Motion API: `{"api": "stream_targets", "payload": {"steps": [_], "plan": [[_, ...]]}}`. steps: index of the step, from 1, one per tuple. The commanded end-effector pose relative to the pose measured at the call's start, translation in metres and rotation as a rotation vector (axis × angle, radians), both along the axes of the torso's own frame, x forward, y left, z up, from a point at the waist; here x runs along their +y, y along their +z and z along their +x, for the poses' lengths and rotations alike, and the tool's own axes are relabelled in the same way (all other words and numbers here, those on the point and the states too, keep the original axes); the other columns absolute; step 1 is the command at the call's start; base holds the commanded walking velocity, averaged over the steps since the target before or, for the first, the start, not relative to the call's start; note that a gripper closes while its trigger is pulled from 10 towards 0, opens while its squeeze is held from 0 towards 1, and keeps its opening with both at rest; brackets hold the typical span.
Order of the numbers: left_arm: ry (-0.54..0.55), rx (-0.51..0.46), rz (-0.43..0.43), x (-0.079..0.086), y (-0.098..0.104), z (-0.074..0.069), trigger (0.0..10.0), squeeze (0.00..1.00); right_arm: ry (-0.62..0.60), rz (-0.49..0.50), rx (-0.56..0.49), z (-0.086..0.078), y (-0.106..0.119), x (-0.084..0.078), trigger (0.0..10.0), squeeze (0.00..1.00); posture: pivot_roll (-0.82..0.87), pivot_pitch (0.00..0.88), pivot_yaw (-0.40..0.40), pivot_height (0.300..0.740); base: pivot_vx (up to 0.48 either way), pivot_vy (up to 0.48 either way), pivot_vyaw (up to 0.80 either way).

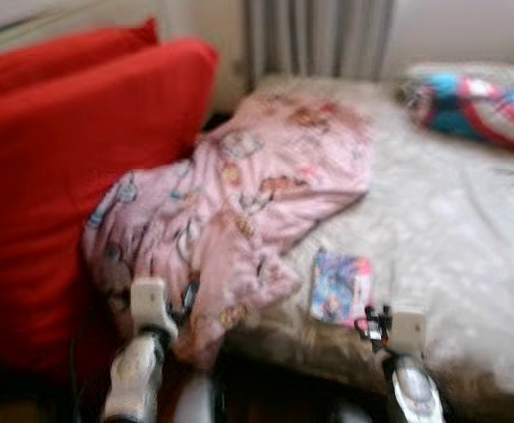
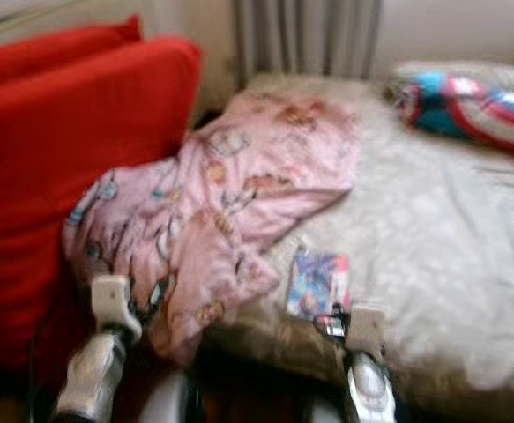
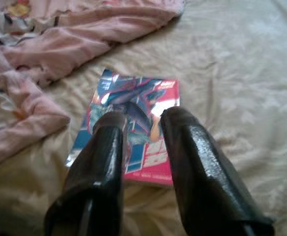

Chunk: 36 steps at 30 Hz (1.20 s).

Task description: Clean up the room

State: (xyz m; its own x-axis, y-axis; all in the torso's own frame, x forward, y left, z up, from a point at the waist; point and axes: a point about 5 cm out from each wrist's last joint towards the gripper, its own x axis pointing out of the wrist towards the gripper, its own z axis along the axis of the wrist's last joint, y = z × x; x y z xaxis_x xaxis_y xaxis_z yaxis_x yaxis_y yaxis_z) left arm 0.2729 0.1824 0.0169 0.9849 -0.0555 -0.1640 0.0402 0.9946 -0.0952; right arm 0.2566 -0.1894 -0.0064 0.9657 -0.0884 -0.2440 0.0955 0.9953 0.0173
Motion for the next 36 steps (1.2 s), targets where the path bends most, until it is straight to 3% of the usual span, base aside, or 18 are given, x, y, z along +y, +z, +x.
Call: {"api": "stream_targets", "payload": {"steps": [1, 8, 12, 27, 32, 36], "plan": [[0.001, -0.014, 0.0, 0.0023, 0.0052, 0.005, 10.0, 0.0, 0.002, 0.009, -0.001, 0.0009, 0.0001, 0.0032, 10.0, 0.0, -0.02, 0.063, 0.039, 0.636, 0.0, 0.0, 0.0], [-0.004, -0.014, -0.018, -0.0008, 0.0056, 0.0056, 10.0, 0.0, 0.009, -0.011, 0.046, 0.0018, -0.0037, 0.0017, 10.0, 0.0, -0.02, 0.068, 0.032, 0.636, 0.0, 0.0, 0.0], [-0.005, -0.013, -0.022, -0.0017, 0.0055, 0.0059, 10.0, 0.0, 0.017, 0.0, 0.032, 0.0027, -0.0025, 0.0024, 10.0, 0.0, -0.02, 0.068, 0.029, 0.616, 0.0, 0.0, 0.0], [-0.016, -0.014, -0.026, -0.0043, 0.0065, 0.0086, 10.0, 0.0, 0.022, -0.005, 0.021, 0.0048, -0.0007, 0.003, 10.0, 0.0, -0.03, 0.063, 0.028, 0.616, 0.0, 0.0, 0.0], [-0.021, -0.014, -0.026, -0.0049, 0.0066, 0.0089, 10.0, 0.0, 0.022, -0.006, 0.015, 0.005, -0.0005, 0.0043, 10.0, 0.0, -0.03, 0.064, 0.03, 0.586, 0.0, 0.0, 0.0], [-0.023, -0.013, -0.027, -0.0051, 0.0065, 0.0088, 10.0, 0.0, 0.019, -0.001, 0.008, 0.0045, -0.0001, 0.0043, 10.0, 0.0, -0.03, 0.064, 0.03, 0.586, 0.0, 0.0, 0.0]]}}
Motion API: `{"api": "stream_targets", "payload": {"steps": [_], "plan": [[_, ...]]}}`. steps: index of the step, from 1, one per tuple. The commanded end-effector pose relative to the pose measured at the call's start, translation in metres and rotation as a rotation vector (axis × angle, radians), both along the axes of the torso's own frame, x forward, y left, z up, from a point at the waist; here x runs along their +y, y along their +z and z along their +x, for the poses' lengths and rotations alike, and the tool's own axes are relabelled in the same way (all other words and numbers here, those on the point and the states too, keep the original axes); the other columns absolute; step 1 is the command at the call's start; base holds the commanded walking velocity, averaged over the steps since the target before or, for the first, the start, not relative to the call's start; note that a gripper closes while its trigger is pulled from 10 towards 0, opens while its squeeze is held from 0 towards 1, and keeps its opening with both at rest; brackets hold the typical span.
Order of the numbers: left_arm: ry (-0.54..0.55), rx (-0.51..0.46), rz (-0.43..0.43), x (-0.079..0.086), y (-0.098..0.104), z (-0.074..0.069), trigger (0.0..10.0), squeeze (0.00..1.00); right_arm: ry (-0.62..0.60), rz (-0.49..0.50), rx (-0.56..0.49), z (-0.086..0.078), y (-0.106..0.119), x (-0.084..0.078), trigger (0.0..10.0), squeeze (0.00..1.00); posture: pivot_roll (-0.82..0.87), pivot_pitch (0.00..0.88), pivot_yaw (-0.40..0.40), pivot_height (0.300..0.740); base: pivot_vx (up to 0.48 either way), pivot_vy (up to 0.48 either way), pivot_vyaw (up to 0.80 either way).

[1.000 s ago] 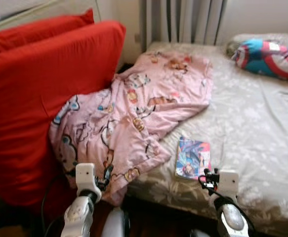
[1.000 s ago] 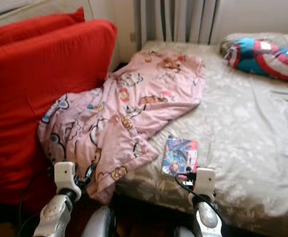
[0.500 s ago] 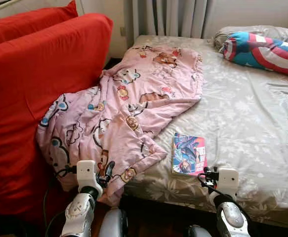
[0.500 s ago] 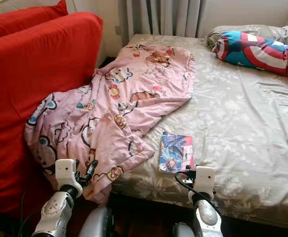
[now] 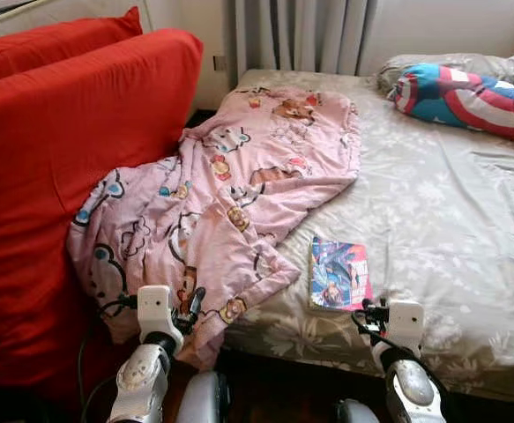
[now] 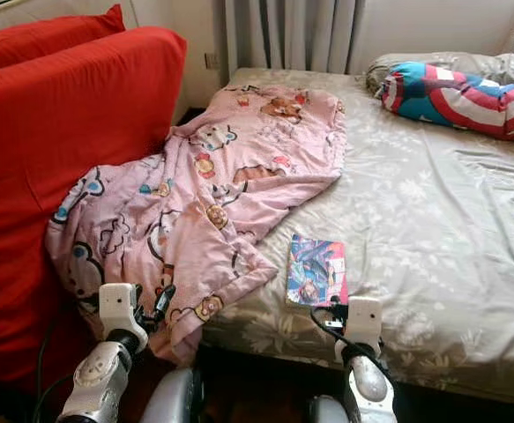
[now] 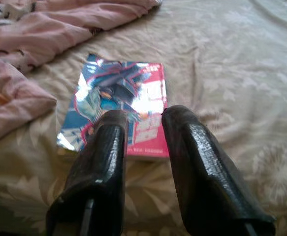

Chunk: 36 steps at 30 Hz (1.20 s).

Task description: Clean up the room

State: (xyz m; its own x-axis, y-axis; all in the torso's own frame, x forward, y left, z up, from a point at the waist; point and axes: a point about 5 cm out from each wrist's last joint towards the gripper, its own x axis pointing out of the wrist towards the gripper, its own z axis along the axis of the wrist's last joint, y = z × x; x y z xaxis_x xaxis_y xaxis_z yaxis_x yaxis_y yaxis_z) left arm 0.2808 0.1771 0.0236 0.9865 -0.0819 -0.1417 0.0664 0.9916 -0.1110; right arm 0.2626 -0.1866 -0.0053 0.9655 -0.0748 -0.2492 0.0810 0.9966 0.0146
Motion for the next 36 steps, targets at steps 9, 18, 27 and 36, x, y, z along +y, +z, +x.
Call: {"api": "stream_targets", "payload": {"steps": [9, 18, 27, 36], "plan": [[-0.005, 0.012, -0.008, 0.0003, -0.0004, 0.0011, 10.0, 0.0, 0.014, 0.007, 0.004, -0.0018, -0.002, 0.0042, 10.0, 0.0, -0.02, 0.066, 0.034, 0.586, 0.0, 0.0, 0.0], [-0.01, 0.014, -0.003, 0.0008, -0.0003, 0.0014, 10.0, 0.0, 0.046, -0.012, 0.01, -0.0024, -0.003, 0.0098, 10.0, 0.0, -0.02, 0.066, 0.038, 0.586, 0.081, 0.0, 0.21], [-0.013, 0.014, -0.003, 0.0001, -0.0003, 0.0014, 10.0, 0.0, 0.032, 0.01, 0.001, -0.003, -0.0027, 0.0093, 10.0, 0.0, -0.02, 0.067, 0.038, 0.586, 0.252, 0.0, 0.0], [-0.013, 0.015, -0.004, 0.0004, -0.0009, 0.001, 10.0, 0.0, 0.038, 0.012, -0.007, -0.0028, -0.0018, 0.0108, 10.0, 0.0, -0.02, 0.066, 0.038, 0.586, 0.259, 0.0, 0.0]]}}
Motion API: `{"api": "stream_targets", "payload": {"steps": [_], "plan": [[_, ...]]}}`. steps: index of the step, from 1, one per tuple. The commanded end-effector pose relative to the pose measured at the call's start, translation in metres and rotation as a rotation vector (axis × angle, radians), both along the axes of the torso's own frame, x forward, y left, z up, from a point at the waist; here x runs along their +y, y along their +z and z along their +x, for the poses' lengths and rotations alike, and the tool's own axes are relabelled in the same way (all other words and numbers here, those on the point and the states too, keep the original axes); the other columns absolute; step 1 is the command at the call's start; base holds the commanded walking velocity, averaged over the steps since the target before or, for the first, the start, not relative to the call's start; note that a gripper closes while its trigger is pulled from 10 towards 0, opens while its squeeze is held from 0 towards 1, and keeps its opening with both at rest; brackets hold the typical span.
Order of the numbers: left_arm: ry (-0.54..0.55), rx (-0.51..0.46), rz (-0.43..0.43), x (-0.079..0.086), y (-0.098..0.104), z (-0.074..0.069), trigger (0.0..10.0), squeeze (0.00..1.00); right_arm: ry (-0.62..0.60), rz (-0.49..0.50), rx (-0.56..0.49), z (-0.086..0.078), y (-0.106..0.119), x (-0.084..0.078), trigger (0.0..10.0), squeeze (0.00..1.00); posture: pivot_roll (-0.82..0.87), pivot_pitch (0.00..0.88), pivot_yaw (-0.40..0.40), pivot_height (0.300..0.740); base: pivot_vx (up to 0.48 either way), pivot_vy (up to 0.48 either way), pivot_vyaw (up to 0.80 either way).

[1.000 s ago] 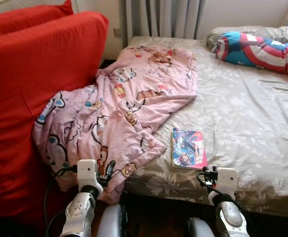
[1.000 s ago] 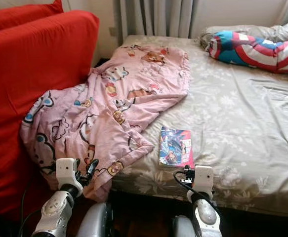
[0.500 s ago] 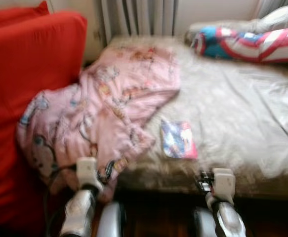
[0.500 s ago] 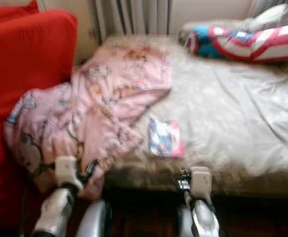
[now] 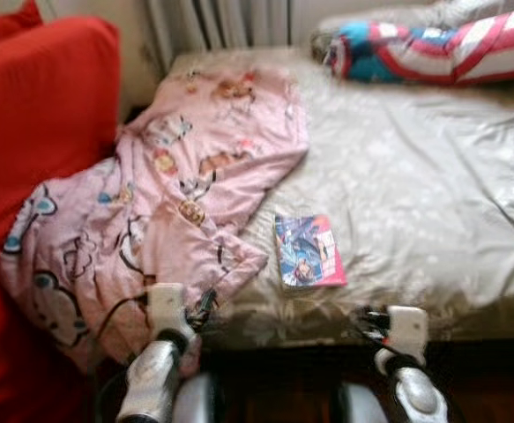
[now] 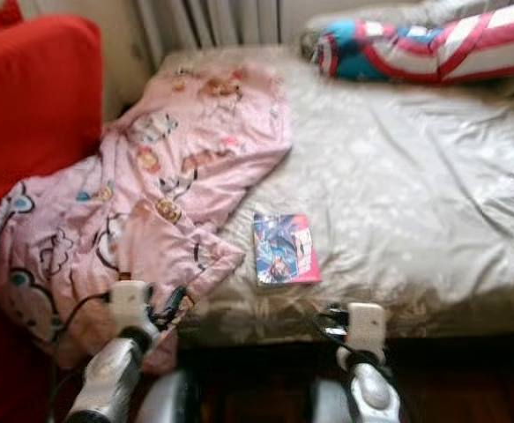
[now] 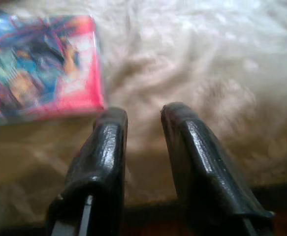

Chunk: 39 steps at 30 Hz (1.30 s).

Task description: Clean up the room

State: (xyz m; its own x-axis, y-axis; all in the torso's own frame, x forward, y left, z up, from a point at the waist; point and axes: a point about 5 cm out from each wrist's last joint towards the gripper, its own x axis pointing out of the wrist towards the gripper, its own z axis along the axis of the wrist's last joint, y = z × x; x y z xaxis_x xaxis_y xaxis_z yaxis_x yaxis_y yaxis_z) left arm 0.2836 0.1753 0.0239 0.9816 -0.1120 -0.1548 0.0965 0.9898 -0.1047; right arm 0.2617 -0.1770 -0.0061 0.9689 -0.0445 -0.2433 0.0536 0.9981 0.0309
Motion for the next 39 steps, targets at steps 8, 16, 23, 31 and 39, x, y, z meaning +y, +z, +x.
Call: {"api": "stream_targets", "payload": {"steps": [8, 16, 23, 31, 39], "plan": [[0.016, 0.003, -0.01, 0.002, -0.001, -0.002, 10.0, 0.0, 0.042, -0.017, -0.012, -0.001, 0.001, 0.005, 10.0, 0.0, -0.02, 0.063, 0.038, 0.586, 0.265, 0.0, 0.0], [0.017, -0.001, -0.012, 0.002, -0.001, -0.002, 10.0, 0.0, 0.06, 0.0, -0.012, -0.001, 0.0, 0.008, 10.0, 0.0, -0.02, 0.064, 0.037, 0.586, 0.27, 0.0, 0.4], [0.02, -0.005, -0.013, 0.002, 0.0, -0.002, 10.0, 0.0, 0.054, 0.021, -0.008, -0.001, 0.001, 0.007, 10.0, 0.0, -0.02, 0.072, 0.039, 0.586, 0.112, 0.0, 0.0], [0.014, -0.007, -0.008, 0.002, 0.0, -0.003, 10.0, 0.0, -0.013, 0.061, 0.029, 0.011, 0.005, -0.009, 10.0, 0.0, -0.01, 0.083, 0.042, 0.586, 0.0, 0.0, 0.0], [0.01, -0.006, -0.004, 0.004, 0.0, -0.004, 10.0, 0.0, -0.03, 0.053, 0.006, 0.025, 0.016, -0.015, 10.0, 0.0, 0.0, 0.092, 0.047, 0.586, 0.0, 0.0, 0.0]]}}
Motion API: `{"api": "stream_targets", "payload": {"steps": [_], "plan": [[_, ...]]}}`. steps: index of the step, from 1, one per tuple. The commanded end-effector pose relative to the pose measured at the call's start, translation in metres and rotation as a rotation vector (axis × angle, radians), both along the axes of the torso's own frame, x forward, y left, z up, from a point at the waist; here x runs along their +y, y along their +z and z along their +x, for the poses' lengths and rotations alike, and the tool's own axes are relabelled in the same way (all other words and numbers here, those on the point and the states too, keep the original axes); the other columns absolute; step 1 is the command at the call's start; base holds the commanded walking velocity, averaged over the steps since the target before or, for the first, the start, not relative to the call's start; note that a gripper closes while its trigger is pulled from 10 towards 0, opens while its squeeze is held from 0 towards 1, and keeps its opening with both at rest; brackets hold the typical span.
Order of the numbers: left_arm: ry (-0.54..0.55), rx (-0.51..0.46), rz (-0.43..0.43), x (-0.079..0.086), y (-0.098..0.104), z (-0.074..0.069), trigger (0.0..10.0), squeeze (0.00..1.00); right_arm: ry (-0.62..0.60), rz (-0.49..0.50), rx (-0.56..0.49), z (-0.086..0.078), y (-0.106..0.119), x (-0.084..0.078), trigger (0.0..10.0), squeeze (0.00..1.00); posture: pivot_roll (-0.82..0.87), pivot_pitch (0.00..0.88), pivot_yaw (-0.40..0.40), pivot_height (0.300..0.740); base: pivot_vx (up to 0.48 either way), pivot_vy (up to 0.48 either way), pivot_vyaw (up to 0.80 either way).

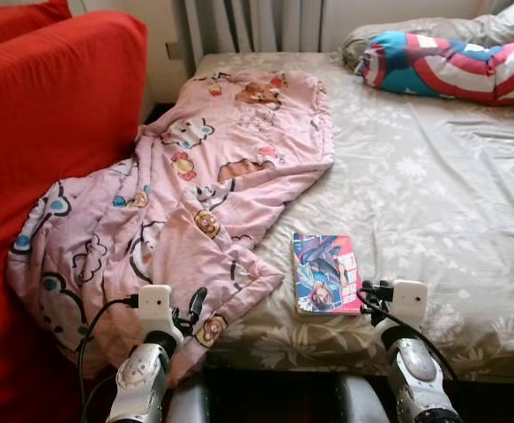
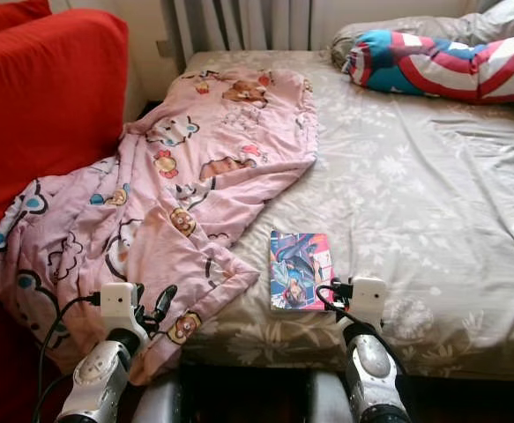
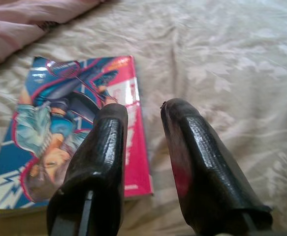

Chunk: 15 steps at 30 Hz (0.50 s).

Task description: Clean up the room

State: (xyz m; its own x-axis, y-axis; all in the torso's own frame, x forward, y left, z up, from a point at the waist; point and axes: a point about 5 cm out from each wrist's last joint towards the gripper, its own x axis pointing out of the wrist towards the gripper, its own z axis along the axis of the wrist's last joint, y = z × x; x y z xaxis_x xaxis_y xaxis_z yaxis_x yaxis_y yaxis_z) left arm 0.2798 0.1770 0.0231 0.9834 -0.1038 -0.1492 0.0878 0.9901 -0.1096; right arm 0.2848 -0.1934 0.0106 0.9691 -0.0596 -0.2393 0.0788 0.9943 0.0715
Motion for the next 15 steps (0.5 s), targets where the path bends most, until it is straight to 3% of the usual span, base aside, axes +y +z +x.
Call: {"api": "stream_targets", "payload": {"steps": [1, 3, 15], "plan": [[-0.001, -0.001, 0.002, 0.002, 0.001, -0.0004, 10.0, 0.0, -0.007, 0.016, 0.011, 0.0018, -0.0004, 0.0023, 10.0, 0.0, 0.0, 0.093, 0.048, 0.586, 0.0, 0.0, 0.0], [-0.003, -0.002, 0.001, 0.002, 0.0013, 0.0, 10.0, 0.0, -0.009, 0.024, 0.015, 0.0014, -0.0014, 0.0036, 10.0, 0.0, 0.0, 0.093, 0.049, 0.586, 0.0, 0.0, 0.0], [-0.007, -0.001, 0.0, 0.0014, 0.0025, 0.002, 10.0, 0.0, 0.008, 0.03, 0.029, -0.002, -0.0061, 0.0113, 10.0, 0.0, 0.0, 0.088, 0.051, 0.586, 0.274, 0.0, 0.0]]}}
